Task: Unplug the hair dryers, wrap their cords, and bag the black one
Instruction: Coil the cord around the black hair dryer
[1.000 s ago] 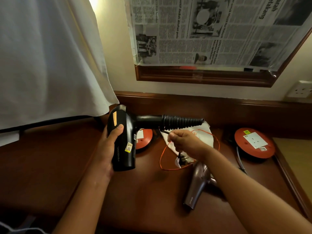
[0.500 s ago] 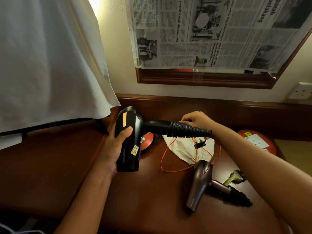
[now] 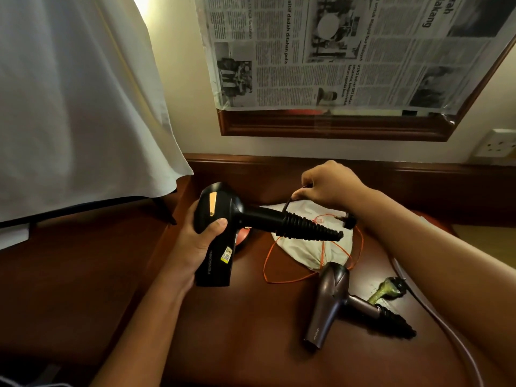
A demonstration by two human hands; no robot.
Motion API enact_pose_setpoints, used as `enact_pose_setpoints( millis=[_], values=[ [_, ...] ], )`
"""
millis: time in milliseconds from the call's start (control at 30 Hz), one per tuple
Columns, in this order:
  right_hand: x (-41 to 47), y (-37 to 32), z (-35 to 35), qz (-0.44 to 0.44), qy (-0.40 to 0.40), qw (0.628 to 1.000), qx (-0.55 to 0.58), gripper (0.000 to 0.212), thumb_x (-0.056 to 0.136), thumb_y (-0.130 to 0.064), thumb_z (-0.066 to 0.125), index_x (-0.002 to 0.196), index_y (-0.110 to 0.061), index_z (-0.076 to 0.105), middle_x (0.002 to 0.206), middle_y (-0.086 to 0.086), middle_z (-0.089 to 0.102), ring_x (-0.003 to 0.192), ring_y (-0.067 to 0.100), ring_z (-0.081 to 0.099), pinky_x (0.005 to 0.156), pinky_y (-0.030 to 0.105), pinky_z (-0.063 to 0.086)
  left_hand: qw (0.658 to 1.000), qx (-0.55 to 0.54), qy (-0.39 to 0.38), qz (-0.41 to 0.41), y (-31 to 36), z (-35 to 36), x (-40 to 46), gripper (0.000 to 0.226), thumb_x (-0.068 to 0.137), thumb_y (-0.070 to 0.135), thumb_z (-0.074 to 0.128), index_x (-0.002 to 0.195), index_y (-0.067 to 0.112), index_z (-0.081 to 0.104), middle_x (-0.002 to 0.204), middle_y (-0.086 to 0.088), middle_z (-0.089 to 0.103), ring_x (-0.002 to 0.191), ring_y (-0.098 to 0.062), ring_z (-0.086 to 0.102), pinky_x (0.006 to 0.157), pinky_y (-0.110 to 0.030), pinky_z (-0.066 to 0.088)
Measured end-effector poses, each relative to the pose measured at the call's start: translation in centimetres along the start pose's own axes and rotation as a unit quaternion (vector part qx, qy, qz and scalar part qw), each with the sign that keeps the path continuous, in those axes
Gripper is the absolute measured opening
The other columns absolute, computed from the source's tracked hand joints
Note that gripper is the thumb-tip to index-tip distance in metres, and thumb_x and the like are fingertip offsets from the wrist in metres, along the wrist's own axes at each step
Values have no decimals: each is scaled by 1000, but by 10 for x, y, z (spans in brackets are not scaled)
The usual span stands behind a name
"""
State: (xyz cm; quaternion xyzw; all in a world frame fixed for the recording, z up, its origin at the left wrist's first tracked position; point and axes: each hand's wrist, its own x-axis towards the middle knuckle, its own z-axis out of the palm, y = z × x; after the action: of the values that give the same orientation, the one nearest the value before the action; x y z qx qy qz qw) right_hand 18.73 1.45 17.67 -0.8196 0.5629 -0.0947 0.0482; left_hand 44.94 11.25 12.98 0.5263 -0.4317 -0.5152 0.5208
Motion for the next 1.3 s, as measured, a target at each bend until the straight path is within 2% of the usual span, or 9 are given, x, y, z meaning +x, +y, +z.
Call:
enact_pose_setpoints(
  millis=[100,233,333,500,700,867,1000,1133,1300],
  values=[
    [-3,-2,-7,-21,4,999,-27,36,82,-52,66,78,-15,63,70,-2,57,70,20,57,57,26,37,999,27,20,26,-6,9,0,50,85,5,65,127,26,47,99,4,63,77,-5,69,58,-14,53],
    [-10,-6,-15,-53,-14,996,-65,28,87,-45,62,81,-18,60,71,-4,54,70,19,55,54,24,32,996,58,46,41,-17,14,5,60,85,12,69,135,30,42,112,10,60,101,-9,63,81,-27,54],
    [-18,-12,-19,-72,-21,994,-80,24,91,-41,58,81,-19,59,71,-6,50,73,21,57,55,24,33,993,87,62,54,-24,19,5,63,84,16,72,135,35,40,117,12,57,109,-9,59,87,-29,51],
    [-30,-23,-20,-88,-40,987,-131,23,96,-35,50,92,-14,60,85,2,57,81,27,60,62,29,35,982,163,81,57,-30,25,6,87,63,55,73,139,40,35,137,4,49,123,-16,52,100,-44,48],
    [-37,-25,-13,-71,-39,990,-119,25,96,-34,47,88,-13,57,86,4,59,84,30,61,62,30,36,974,205,75,60,-30,27,8,93,56,63,69,140,45,31,145,2,42,129,-18,46,105,-47,44],
    [-46,-32,-12,-40,-46,994,-87,24,97,-35,45,95,-14,57,86,5,55,75,26,51,63,30,34,977,176,106,53,-31,29,6,93,58,61,67,141,37,34,135,3,51,120,-18,53,99,-45,48],
    [-60,-46,-4,1,-77,996,-48,17,98,-29,41,85,-20,47,84,4,52,71,22,45,63,31,35,975,175,126,56,-32,31,4,93,58,62,65,142,37,34,135,2,53,119,-19,54,97,-41,48],
    [-70,-55,3,45,-104,993,-17,20,94,-18,42,106,-12,57,102,11,62,84,28,58,67,33,41,972,175,139,66,-31,33,3,95,58,62,63,143,36,32,135,3,52,119,-17,53,96,-34,46],
    [-79,-65,23,97,-57,992,49,28,92,-12,41,118,-9,53,115,13,61,103,33,58,76,34,42,973,158,153,72,-31,39,3,90,64,55,67,143,40,29,136,1,52,121,-19,53,99,-44,48]
  ],
)
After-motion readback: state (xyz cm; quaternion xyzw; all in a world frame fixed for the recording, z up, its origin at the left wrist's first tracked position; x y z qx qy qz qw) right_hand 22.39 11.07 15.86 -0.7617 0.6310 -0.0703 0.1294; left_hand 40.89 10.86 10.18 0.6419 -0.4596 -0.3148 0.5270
